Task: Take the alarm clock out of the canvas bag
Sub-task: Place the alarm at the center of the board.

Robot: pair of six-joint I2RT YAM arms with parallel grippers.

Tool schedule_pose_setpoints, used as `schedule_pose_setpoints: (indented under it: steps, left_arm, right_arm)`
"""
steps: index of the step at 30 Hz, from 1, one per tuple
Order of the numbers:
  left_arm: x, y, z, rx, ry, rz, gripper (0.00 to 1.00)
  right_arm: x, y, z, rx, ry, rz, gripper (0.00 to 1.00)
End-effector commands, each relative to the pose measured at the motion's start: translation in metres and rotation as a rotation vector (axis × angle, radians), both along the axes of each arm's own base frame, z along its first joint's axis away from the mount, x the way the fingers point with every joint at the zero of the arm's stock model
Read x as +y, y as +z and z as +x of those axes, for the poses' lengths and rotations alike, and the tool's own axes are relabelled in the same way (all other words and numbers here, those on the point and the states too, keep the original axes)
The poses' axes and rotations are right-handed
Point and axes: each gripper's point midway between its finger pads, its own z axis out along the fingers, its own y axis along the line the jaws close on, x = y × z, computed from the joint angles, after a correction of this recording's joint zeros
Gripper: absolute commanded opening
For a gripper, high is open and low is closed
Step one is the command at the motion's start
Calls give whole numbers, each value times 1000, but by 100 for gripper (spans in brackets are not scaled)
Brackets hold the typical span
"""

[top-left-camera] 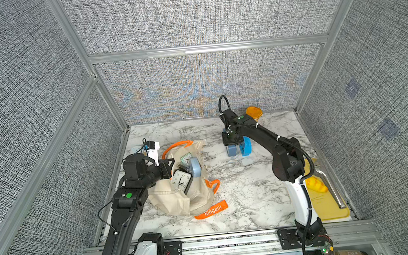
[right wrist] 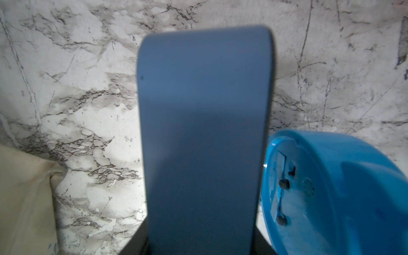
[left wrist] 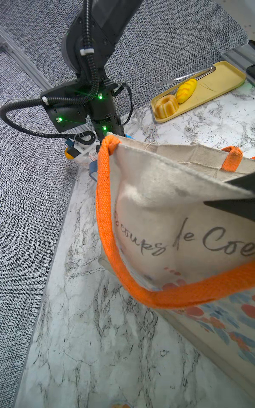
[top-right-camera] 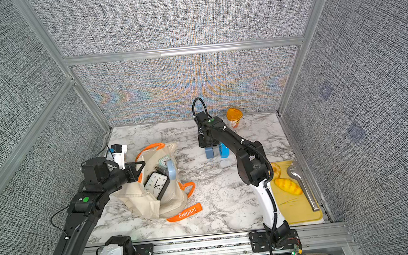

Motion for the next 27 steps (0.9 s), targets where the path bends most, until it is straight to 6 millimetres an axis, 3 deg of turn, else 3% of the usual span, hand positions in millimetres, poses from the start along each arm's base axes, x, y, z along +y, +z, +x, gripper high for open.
schedule_pose_setpoints:
  steps: [1, 12, 18, 22, 27]
  left_arm:
    - [-2, 5, 3, -26, -12, -11, 1]
    - [-2, 3, 3, -23, -8, -17, 1]
    - [-3, 4, 4, -28, -8, -17, 1]
    - [-3, 6, 4, -33, -9, -17, 1]
    - [-5, 10, 1, -35, -28, -17, 1]
  right_arm:
    - [0, 0, 0, 14, -24, 16, 40]
    - [-7, -10, 5, 49, -76, 27, 43]
    - [-9, -12, 8, 53, -85, 19, 54]
    - [-7, -8, 11, 41, -85, 25, 60]
    - [-4, 11, 16, 0, -75, 49, 65]
